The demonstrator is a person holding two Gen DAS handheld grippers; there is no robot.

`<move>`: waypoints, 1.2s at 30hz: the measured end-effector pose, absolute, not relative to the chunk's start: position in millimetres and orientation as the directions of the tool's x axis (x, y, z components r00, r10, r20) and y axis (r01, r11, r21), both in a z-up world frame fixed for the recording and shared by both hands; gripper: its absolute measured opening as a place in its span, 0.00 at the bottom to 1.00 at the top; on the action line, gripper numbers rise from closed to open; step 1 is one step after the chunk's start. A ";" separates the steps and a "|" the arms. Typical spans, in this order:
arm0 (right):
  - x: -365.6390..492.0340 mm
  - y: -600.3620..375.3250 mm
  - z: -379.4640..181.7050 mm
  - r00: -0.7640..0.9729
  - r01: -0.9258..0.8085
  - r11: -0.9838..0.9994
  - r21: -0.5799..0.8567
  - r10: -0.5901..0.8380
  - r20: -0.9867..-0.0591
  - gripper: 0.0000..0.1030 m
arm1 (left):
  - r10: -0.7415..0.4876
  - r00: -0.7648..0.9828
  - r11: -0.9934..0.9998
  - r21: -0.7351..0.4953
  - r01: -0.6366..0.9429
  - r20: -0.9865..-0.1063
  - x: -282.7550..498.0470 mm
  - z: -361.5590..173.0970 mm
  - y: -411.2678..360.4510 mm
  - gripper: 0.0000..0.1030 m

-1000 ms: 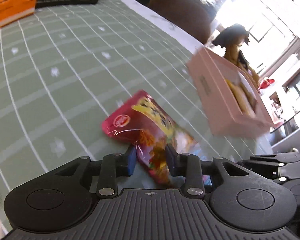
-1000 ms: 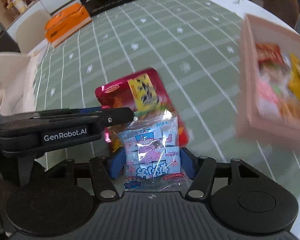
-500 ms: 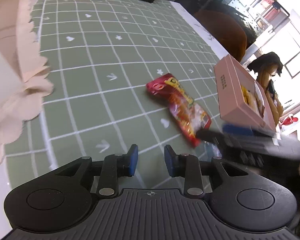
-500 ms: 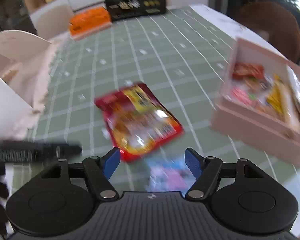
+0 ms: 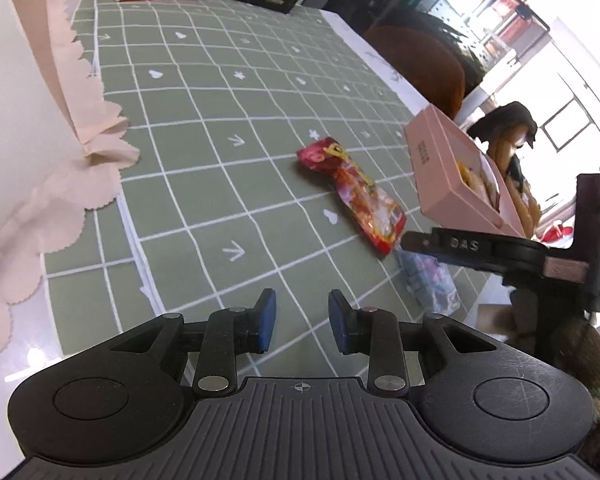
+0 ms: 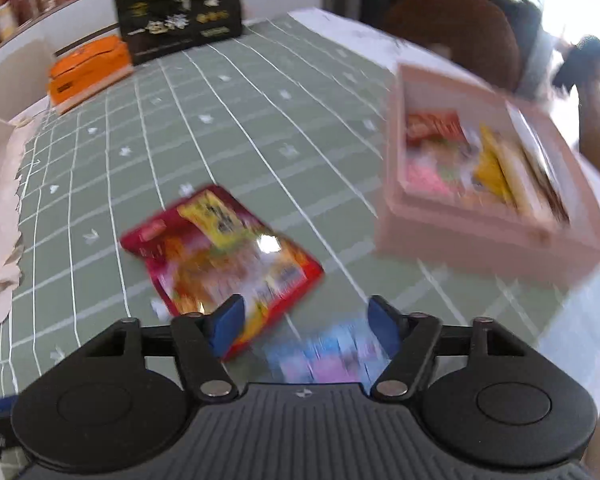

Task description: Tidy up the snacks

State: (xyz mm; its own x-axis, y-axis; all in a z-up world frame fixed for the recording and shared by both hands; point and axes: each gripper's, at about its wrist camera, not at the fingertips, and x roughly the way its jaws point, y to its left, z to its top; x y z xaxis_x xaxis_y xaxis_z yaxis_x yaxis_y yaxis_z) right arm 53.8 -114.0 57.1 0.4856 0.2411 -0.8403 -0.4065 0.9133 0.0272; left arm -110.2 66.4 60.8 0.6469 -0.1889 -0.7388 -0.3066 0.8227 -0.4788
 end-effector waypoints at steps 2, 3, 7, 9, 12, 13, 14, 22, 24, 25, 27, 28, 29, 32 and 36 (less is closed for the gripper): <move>44.4 -124.0 57.5 0.473 -0.388 0.920 0.061 0.256 -0.843 0.49 | -0.200 0.650 0.828 -0.481 -0.287 -0.733 -111.6 61.6 61.7 0.32; 40.1 -127.4 58.5 0.457 -0.385 0.918 0.091 0.275 -0.846 0.49 | -0.203 0.650 0.834 -0.477 -0.277 -0.733 -110.9 61.8 57.8 0.32; 25.2 -126.0 61.8 0.384 -0.406 0.887 0.221 0.385 -0.839 0.49 | -0.196 0.637 0.854 -0.449 -0.263 -0.746 -102.5 59.9 43.0 0.32; 22.3 -122.3 64.6 0.368 -0.429 0.870 0.242 0.413 -0.833 0.49 | -0.207 0.631 0.857 -0.449 -0.251 -0.748 -97.3 60.2 33.9 0.32; 21.2 -129.5 74.0 0.391 -0.453 0.863 0.224 0.418 -0.820 0.49 | -0.217 0.622 0.877 -0.430 -0.214 -0.752 -86.8 61.3 15.4 0.32; 23.4 -135.1 76.5 0.413 -0.458 0.865 0.206 0.412 -0.812 0.49 | -0.218 0.618 0.880 -0.426 -0.210 -0.756 -84.3 61.0 10.6 0.32; 25.3 -142.6 78.5 0.435 -0.460 0.869 0.183 0.400 -0.807 0.49 | -0.222 0.612 0.883 -0.423 -0.204 -0.759 -81.6 60.4 6.2 0.32; 51.1 -204.6 54.4 0.499 -0.396 0.918 0.030 0.242 -0.832 0.35 | -0.236 0.610 0.890 -0.421 -0.177 -0.756 -77.3 59.0 -13.9 0.32; 52.9 -213.2 48.0 0.484 -0.383 0.922 0.055 0.251 -0.838 0.34 | -0.236 0.610 0.887 -0.423 -0.183 -0.757 -77.9 59.0 -15.5 0.32; 51.4 -215.5 45.4 0.480 -0.381 0.922 0.067 0.259 -0.838 0.34 | -0.229 0.610 0.889 -0.419 -0.186 -0.758 -78.3 59.3 -16.5 0.32; 44.2 -216.3 42.4 0.486 -0.381 0.921 0.078 0.272 -0.831 0.34 | -0.213 0.615 0.894 -0.405 -0.191 -0.759 -77.8 61.2 -18.3 0.32; 39.7 -214.3 42.6 0.488 -0.387 0.919 0.079 0.277 -0.828 0.34 | -0.211 0.616 0.896 -0.402 -0.188 -0.759 -76.4 62.4 -19.1 0.32; 35.7 -212.2 42.6 0.486 -0.391 0.916 0.086 0.285 -0.826 0.34 | -0.207 0.617 0.899 -0.397 -0.187 -0.759 -74.3 63.6 -20.2 0.32; 26.0 -206.1 44.8 0.436 -0.429 0.889 0.163 0.361 -0.824 0.34 | -0.197 0.618 0.915 -0.370 -0.164 -0.761 -62.6 67.2 -27.9 0.32; 30.8 -219.8 51.7 0.440 -0.372 0.901 0.222 0.382 -0.813 0.34 | -0.150 0.637 0.971 -0.235 -0.050 -0.756 -40.1 78.3 -55.2 0.32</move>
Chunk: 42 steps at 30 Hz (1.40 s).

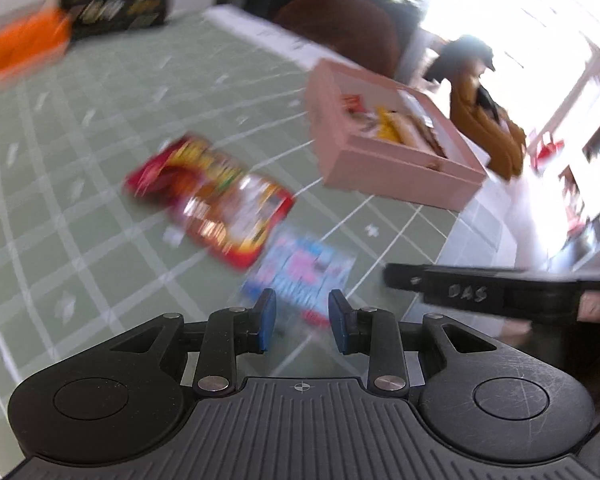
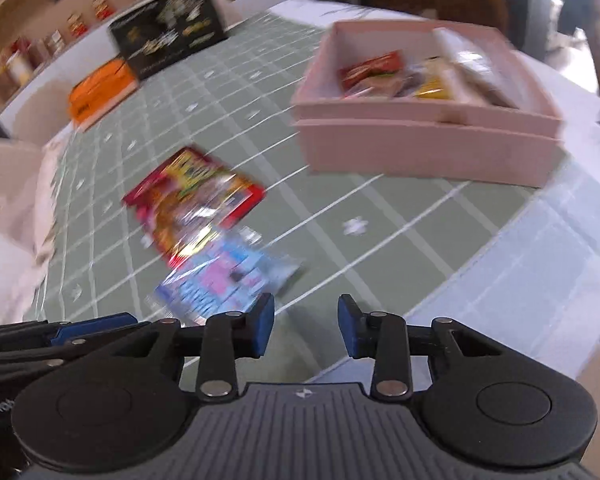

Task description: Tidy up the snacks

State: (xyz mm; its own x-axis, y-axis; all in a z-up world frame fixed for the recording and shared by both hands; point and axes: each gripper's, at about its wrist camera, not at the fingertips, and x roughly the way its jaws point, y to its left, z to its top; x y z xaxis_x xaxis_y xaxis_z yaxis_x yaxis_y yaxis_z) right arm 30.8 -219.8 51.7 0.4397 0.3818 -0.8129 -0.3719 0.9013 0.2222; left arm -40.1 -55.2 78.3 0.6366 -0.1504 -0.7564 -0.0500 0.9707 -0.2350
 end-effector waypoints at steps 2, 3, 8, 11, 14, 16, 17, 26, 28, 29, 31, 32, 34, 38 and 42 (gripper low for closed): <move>35.5 -235.0 57.1 0.472 -0.332 0.920 0.211 0.355 -0.807 0.34 | -0.092 0.639 0.995 -0.085 0.043 -0.764 -30.5 79.4 -79.3 0.33; 37.6 -243.5 59.4 0.487 -0.314 0.927 0.204 0.341 -0.804 0.34 | -0.057 0.634 0.996 0.002 0.093 -0.772 -25.9 77.6 -92.8 0.34; 46.6 -286.6 62.7 0.520 -0.226 0.952 0.204 0.295 -0.802 0.34 | 0.010 0.553 0.968 0.148 0.205 -0.833 -8.4 58.0 -121.4 0.38; 49.8 -305.9 59.8 0.522 -0.183 0.956 0.230 0.292 -0.801 0.35 | -0.004 0.542 0.958 0.153 0.244 -0.840 -4.5 56.3 -128.5 0.56; 51.0 -314.3 55.0 0.511 -0.162 0.955 0.249 0.297 -0.807 0.36 | -0.066 0.515 0.951 0.101 0.291 -0.855 -1.3 54.2 -131.6 0.81; 51.2 -314.7 51.4 0.500 -0.162 0.954 0.252 0.299 -0.813 0.37 | -0.087 0.522 0.952 0.083 0.294 -0.849 -2.9 55.0 -127.9 0.79; 51.6 -313.9 49.8 0.496 -0.164 0.954 0.249 0.298 -0.816 0.37 | -0.087 0.536 0.958 0.077 0.275 -0.840 -4.4 57.4 -123.0 0.74; 50.8 -307.2 47.6 0.470 -0.198 0.948 0.251 0.316 -0.824 0.43 | -0.054 0.565 0.983 0.055 0.173 -0.824 9.7 54.1 -91.3 0.73; 50.8 -301.0 45.8 0.459 -0.216 0.946 0.242 0.317 -0.830 0.45 | -0.064 0.545 0.984 0.040 0.176 -0.836 20.8 46.8 -92.5 0.77; 50.8 -297.7 45.7 0.454 -0.227 0.945 0.234 0.315 -0.833 0.46 | -0.081 0.548 0.985 0.018 0.173 -0.833 27.2 44.5 -91.6 0.73; 50.2 -289.7 47.7 0.445 -0.259 0.942 0.212 0.311 -0.840 0.46 | -0.095 0.551 0.987 -0.006 0.162 -0.829 29.4 46.1 -86.6 0.64; 50.0 -285.6 49.8 0.445 -0.279 0.940 0.197 0.309 -0.841 0.47 | -0.107 0.553 0.988 -0.028 0.150 -0.827 23.7 48.6 -84.0 0.64; 50.6 -274.3 56.9 0.448 -0.330 0.930 0.159 0.303 -0.841 0.52 | -0.128 0.571 0.991 -0.080 0.108 -0.811 10.5 55.7 -69.6 0.63; 58.8 -239.8 69.9 0.451 -0.411 0.904 0.120 0.316 -0.835 0.58 | -0.115 0.618 0.984 -0.174 -0.036 -0.778 -21.0 66.3 -28.5 0.63; 64.5 -182.5 80.4 0.396 -0.534 0.827 0.178 0.431 -0.811 0.61 | -0.061 0.620 0.944 -0.246 -0.217 -0.782 -45.9 67.1 25.7 0.63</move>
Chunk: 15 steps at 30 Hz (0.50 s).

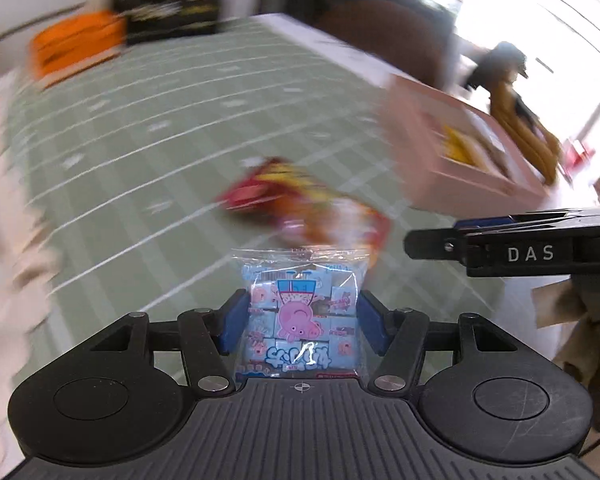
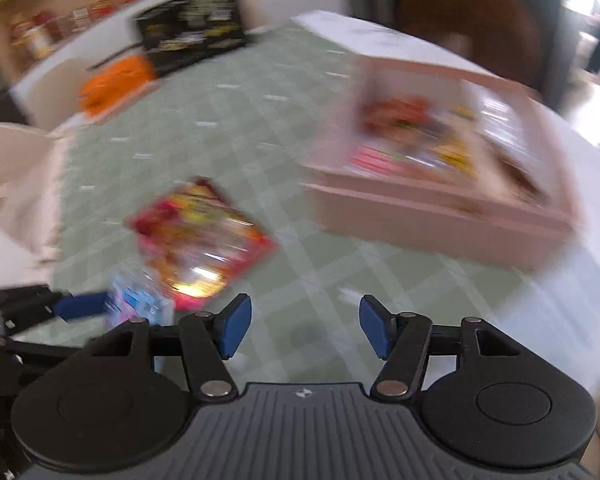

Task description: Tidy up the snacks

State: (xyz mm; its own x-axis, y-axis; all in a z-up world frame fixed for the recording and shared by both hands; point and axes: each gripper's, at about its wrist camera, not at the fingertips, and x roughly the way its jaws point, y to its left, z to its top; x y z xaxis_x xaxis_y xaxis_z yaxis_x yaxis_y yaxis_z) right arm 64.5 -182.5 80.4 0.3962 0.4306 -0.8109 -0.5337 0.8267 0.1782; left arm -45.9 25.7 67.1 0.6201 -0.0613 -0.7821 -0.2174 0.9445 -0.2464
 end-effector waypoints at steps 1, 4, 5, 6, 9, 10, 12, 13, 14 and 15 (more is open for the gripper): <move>65.0 -163.7 81.5 0.378 -0.576 0.797 0.181 0.456 -0.806 0.62 | -0.052 0.614 0.932 -0.260 -0.254 -0.788 -49.6 64.6 37.4 0.63; 66.0 -107.6 79.4 0.354 -0.669 0.730 0.137 0.476 -0.805 0.63 | -0.048 0.598 0.906 -0.287 -0.312 -0.800 -58.6 58.5 62.7 0.63; 66.5 -91.5 77.3 0.348 -0.686 0.718 0.119 0.468 -0.812 0.63 | -0.052 0.601 0.902 -0.296 -0.315 -0.797 -61.3 58.2 67.9 0.63; 67.2 -76.6 74.3 0.341 -0.701 0.706 0.102 0.457 -0.821 0.63 | -0.056 0.607 0.897 -0.306 -0.318 -0.793 -63.9 58.0 73.0 0.63; 68.6 -41.6 65.0 0.349 -0.735 0.677 0.023 0.407 -0.844 0.63 | -0.072 0.628 0.877 -0.349 -0.331 -0.775 -70.6 57.3 85.2 0.63; 68.8 -35.5 61.8 0.365 -0.736 0.677 -0.012 0.383 -0.849 0.63 | -0.077 0.634 0.871 -0.362 -0.333 -0.770 -71.4 57.3 88.1 0.63; 73.4 -23.7 56.3 0.413 -0.727 0.680 -0.093 0.326 -0.850 0.67 | -0.086 0.644 0.864 -0.379 -0.332 -0.760 -72.9 57.2 92.8 0.63; 76.6 -19.6 54.6 0.433 -0.721 0.681 -0.124 0.304 -0.849 0.69 | -0.090 0.647 0.861 -0.386 -0.332 -0.757 -73.2 56.5 94.7 0.63; 79.9 -16.0 52.5 0.446 -0.716 0.681 -0.150 0.282 -0.849 0.75 | -0.094 0.648 0.858 -0.391 -0.332 -0.756 -72.3 55.6 96.2 0.63; 81.6 -14.2 50.7 0.463 -0.709 0.685 -0.168 0.273 -0.844 0.76 | -0.097 0.649 0.856 -0.396 -0.332 -0.754 -72.0 55.0 97.2 0.63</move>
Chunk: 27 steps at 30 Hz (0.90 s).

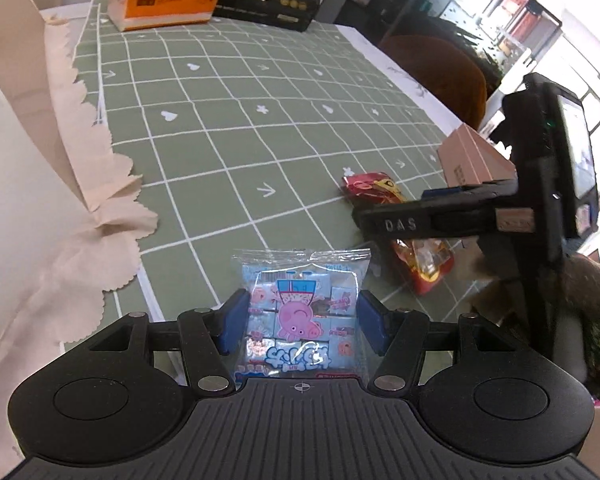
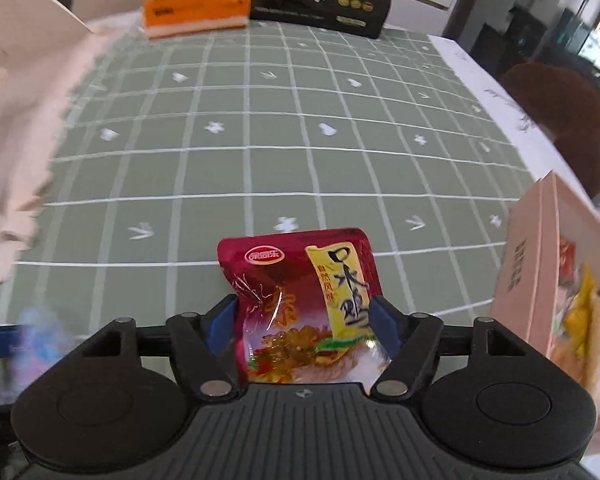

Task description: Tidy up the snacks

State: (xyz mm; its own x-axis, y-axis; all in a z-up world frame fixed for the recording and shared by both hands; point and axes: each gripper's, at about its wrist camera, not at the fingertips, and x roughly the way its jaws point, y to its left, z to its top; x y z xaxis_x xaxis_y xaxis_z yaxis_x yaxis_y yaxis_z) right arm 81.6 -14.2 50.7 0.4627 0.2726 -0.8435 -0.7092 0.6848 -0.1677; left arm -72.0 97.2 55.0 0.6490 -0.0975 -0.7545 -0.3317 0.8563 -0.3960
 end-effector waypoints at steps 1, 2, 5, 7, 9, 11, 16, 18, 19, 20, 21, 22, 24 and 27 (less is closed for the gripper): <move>83.9 -12.6 49.0 0.477 -0.699 0.691 -0.184 0.259 -0.840 0.81 | -0.100 0.649 0.855 -0.399 -0.331 -0.754 -73.2 54.3 97.4 0.63; 87.2 -12.2 47.8 0.481 -0.692 0.698 -0.186 0.254 -0.839 0.83 | -0.103 0.649 0.854 -0.401 -0.331 -0.754 -73.0 53.7 97.6 0.63; 98.5 -13.6 46.1 0.464 -0.666 0.734 -0.135 0.265 -0.845 0.87 | -0.108 0.648 0.855 -0.403 -0.327 -0.754 -75.1 52.2 96.0 0.63; 109.9 -18.2 42.9 0.433 -0.631 0.773 -0.067 0.280 -0.857 0.92 | -0.108 0.646 0.855 -0.403 -0.327 -0.755 -75.3 51.8 94.6 0.63; 123.1 -26.4 37.1 0.388 -0.573 0.818 0.040 0.314 -0.867 0.98 | -0.106 0.645 0.856 -0.399 -0.328 -0.757 -74.9 52.0 93.6 0.63; 123.8 -29.3 35.6 0.415 -0.542 0.840 0.029 0.297 -0.860 0.98 | -0.103 0.642 0.859 -0.393 -0.328 -0.759 -75.2 52.8 92.4 0.63; 105.0 -32.1 41.4 0.412 -0.569 0.823 0.011 0.296 -0.862 0.82 | -0.099 0.634 0.868 -0.379 -0.322 -0.767 -72.8 53.5 88.6 0.63; 92.6 -37.1 44.9 0.410 -0.577 0.816 0.002 0.292 -0.864 0.76 | -0.109 0.632 0.873 -0.378 -0.309 -0.767 -71.4 54.8 84.3 0.63; 84.4 -40.4 47.4 0.413 -0.580 0.815 -0.004 0.290 -0.863 0.71 | -0.112 0.631 0.877 -0.375 -0.300 -0.768 -70.8 55.7 81.6 0.63; 77.2 -43.5 49.3 0.413 -0.588 0.809 -0.008 0.292 -0.863 0.65 | -0.115 0.630 0.881 -0.372 -0.291 -0.768 -70.6 56.6 78.3 0.63; 68.8 -47.6 51.9 0.415 -0.598 0.801 -0.015 0.294 -0.861 0.62 | -0.120 0.630 0.886 -0.369 -0.282 -0.768 -70.3 57.3 75.2 0.63; 60.7 -52.1 54.5 0.414 -0.605 0.796 -0.019 0.294 -0.861 0.54 | -0.127 0.629 0.890 -0.368 -0.269 -0.767 -69.6 58.4 70.7 0.63; 50.8 -61.6 58.2 0.397 -0.616 0.788 -0.006 0.304 -0.866 0.53 | -0.141 0.627 0.898 -0.366 -0.246 -0.766 -68.1 59.6 62.0 0.63; 42.2 -88.4 59.6 0.373 -0.584 0.811 0.033 0.304 -0.876 0.52 | -0.155 0.616 0.909 -0.355 -0.216 -0.772 -66.1 58.8 48.5 0.63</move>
